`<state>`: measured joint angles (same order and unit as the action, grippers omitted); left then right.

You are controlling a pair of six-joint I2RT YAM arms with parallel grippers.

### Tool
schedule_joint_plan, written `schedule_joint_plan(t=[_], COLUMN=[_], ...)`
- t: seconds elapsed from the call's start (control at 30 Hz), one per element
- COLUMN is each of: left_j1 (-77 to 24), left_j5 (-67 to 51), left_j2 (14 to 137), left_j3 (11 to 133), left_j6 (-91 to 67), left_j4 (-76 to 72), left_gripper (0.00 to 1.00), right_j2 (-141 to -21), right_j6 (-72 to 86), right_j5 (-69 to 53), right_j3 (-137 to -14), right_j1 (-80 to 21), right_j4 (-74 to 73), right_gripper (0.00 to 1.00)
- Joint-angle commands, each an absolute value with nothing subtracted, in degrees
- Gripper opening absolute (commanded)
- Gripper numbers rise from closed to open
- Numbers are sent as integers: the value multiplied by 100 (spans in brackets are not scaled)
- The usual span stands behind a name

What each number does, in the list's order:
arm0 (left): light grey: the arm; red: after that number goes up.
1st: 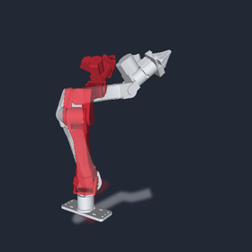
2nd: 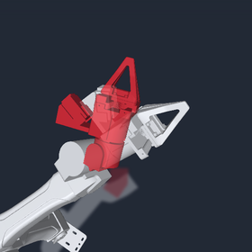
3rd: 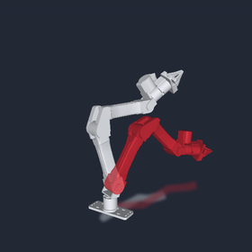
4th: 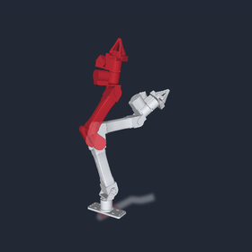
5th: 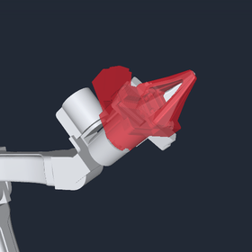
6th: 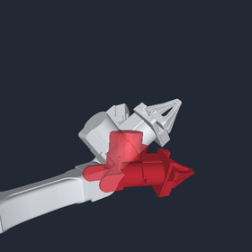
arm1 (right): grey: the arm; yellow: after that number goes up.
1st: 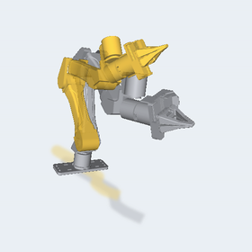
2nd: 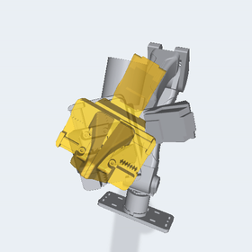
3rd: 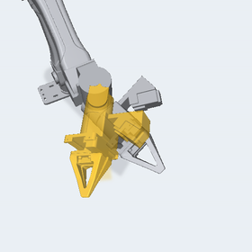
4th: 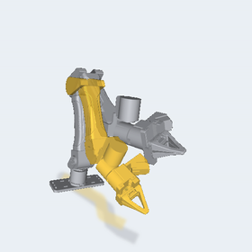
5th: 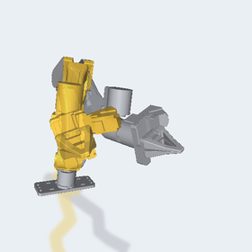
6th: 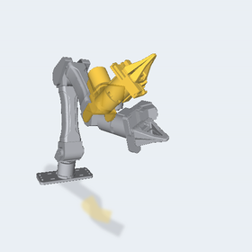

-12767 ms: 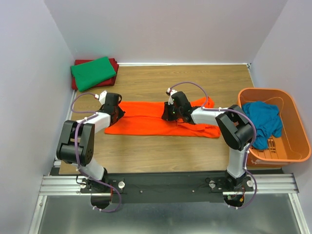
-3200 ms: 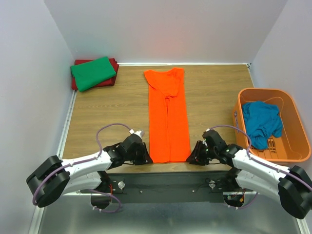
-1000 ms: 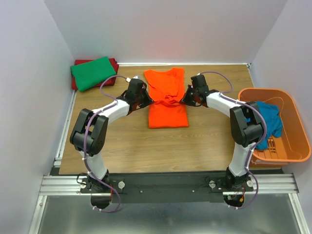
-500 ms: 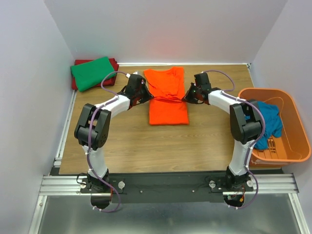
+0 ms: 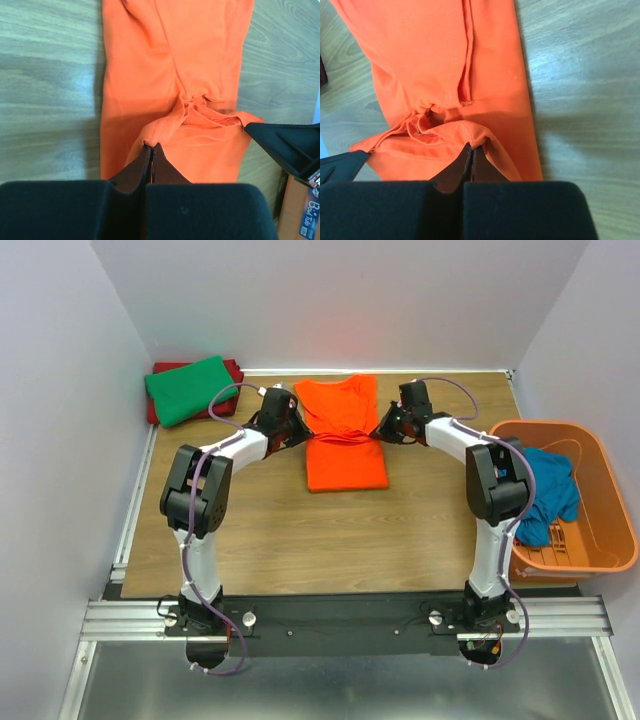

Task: Fold and stack the t-shirts
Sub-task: Fold the folded rectangular tshirt in 1/3 of the way

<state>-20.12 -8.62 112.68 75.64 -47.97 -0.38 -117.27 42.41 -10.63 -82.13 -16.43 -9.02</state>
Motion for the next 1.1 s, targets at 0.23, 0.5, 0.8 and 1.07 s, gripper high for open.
schedule_joint_plan(t=[0.23,0.5,0.8,1.07], left_j1=[-1837,-1556,-1705,-2328], left_j5=[-1185,-1380,-1362,-1371], left_j2=[11794,11392,10916,11179], left_j3=[8191,8078,7849,7717], left_j6=[-4465,-4201,-3946,-4043], left_j4=[-132,-395,-132,-141], left_gripper=[2,50,21,0], right_j2=[-12129,-11708,-11189,-11487], right_j6=[4263,3903,3516,3269], right_j5=[-1433,-1345,-1485,-1608], right_j3=[-8596,-8579,-7683,-7734], right_j1=[-1389,-1257,-1696,-2145], right_j4=[-791,-765,-528,-448], right_gripper=[22,72,45,35])
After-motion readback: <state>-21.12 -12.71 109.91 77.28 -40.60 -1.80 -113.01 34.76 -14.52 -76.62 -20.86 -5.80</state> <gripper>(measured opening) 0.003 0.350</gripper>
